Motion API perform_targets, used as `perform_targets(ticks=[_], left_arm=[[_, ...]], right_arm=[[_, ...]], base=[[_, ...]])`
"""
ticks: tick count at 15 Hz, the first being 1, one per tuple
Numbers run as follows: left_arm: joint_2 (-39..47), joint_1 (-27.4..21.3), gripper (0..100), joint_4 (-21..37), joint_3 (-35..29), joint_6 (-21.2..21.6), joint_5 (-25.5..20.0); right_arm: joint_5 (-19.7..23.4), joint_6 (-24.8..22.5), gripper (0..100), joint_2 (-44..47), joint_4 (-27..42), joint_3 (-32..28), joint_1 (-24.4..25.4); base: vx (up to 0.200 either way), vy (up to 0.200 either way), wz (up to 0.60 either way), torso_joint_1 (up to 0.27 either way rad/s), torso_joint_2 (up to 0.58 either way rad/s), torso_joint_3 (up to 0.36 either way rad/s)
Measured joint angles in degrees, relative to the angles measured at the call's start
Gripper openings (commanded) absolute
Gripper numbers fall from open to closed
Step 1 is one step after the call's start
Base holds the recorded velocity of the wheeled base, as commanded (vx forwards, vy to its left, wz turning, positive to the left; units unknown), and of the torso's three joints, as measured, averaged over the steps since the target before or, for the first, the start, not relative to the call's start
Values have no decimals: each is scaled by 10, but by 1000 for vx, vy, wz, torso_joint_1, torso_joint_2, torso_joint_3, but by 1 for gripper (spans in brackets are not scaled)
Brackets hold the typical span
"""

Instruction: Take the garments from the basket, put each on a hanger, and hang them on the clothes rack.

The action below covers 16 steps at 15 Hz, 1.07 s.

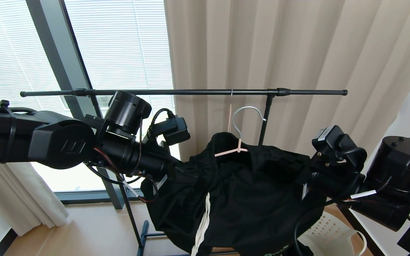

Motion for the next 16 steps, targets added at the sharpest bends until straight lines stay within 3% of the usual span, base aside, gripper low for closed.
perform_targets(ticks=[7,8,13,16], left_arm=[[-19,3,0,-13,-2,-7,0],[-21,4,0,-15,-1,-7,0],[-26,13,0,-24,-2,-9,1],[-35,29,0,-29,1,-18,0]], right_arm=[[0,4,0,4,2,-6,-1],[0,4,100,4,2,-6,-1],[9,4,100,2,2,-1,-3],[55,2,100,-1,1,6,-21]], base=[[0,0,0,0,0,0],[0,0,0,0,0,0],[0,0,0,0,0,0],[0,0,0,0,0,0]])
